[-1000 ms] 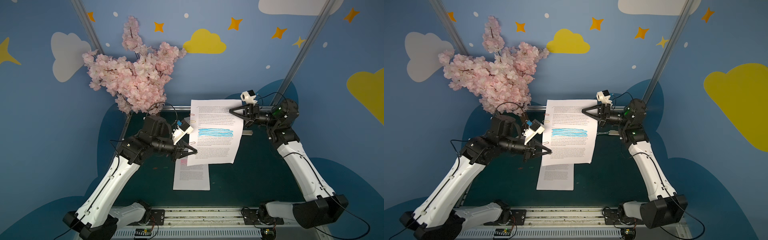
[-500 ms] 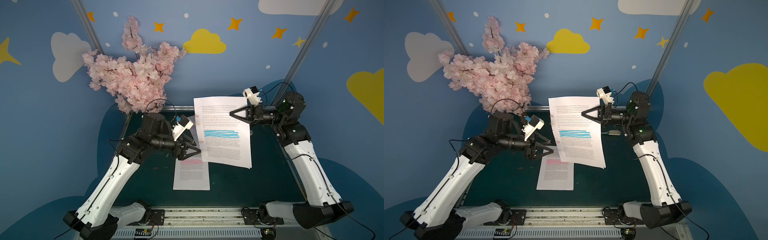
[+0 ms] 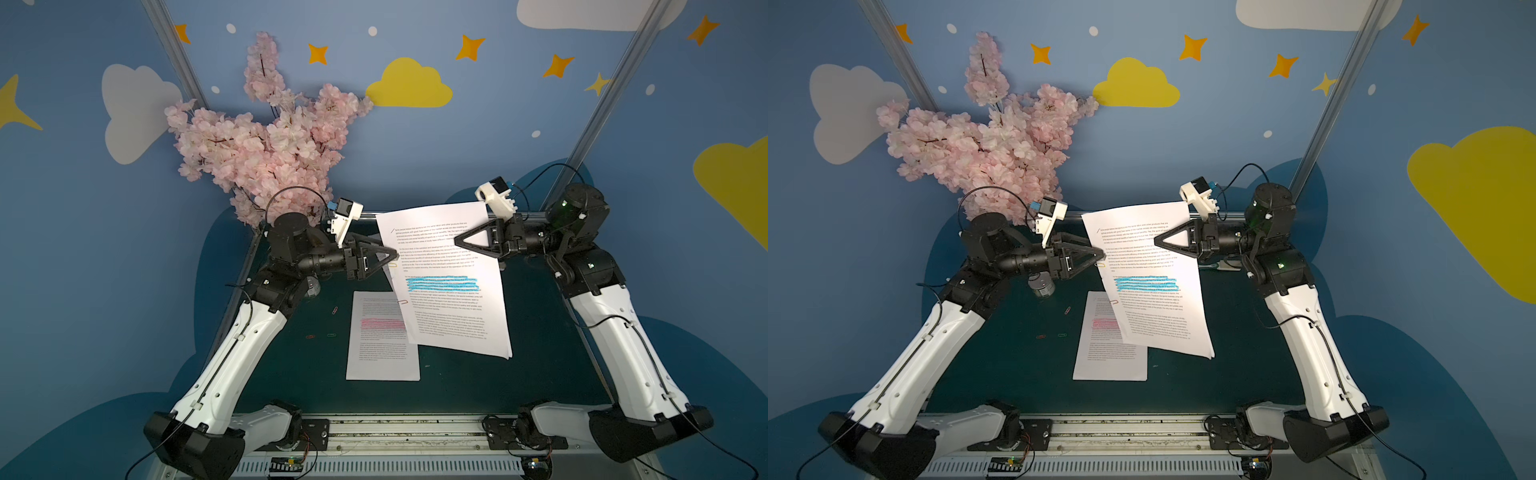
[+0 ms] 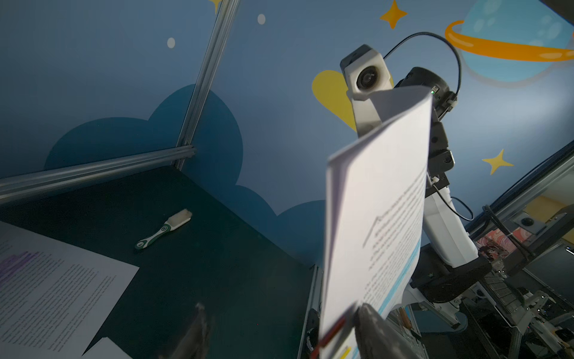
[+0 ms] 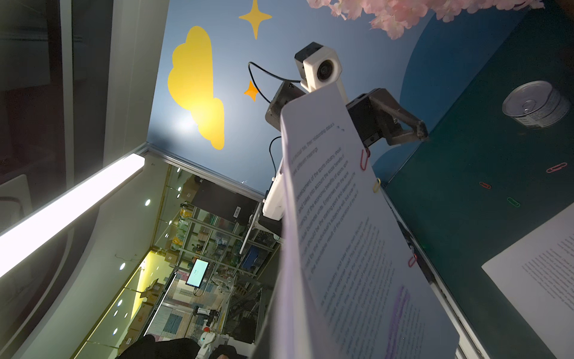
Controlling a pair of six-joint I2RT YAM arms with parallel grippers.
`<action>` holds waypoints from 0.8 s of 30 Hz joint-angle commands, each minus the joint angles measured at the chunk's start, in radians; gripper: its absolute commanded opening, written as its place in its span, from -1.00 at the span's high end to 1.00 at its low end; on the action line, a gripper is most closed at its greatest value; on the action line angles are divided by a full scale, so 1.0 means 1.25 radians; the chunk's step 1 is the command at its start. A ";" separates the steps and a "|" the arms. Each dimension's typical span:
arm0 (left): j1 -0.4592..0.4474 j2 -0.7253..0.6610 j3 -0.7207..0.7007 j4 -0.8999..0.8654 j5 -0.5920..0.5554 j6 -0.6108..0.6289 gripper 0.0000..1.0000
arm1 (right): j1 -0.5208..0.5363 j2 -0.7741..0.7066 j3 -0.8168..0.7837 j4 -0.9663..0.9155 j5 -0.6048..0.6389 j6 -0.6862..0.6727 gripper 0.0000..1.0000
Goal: Unclip the paperclips from the documents
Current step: Remove the paper clip from the document.
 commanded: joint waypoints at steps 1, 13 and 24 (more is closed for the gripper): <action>0.005 -0.007 -0.014 0.209 0.057 -0.101 -0.46 | 0.013 0.006 0.006 0.017 -0.015 -0.009 1.00; -0.003 -0.035 -0.015 0.256 0.154 -0.213 -0.04 | 0.015 0.094 0.056 0.103 -0.028 0.013 1.00; 0.010 -0.073 0.006 0.125 0.152 -0.136 0.45 | -0.014 0.102 0.070 0.007 -0.044 -0.069 1.00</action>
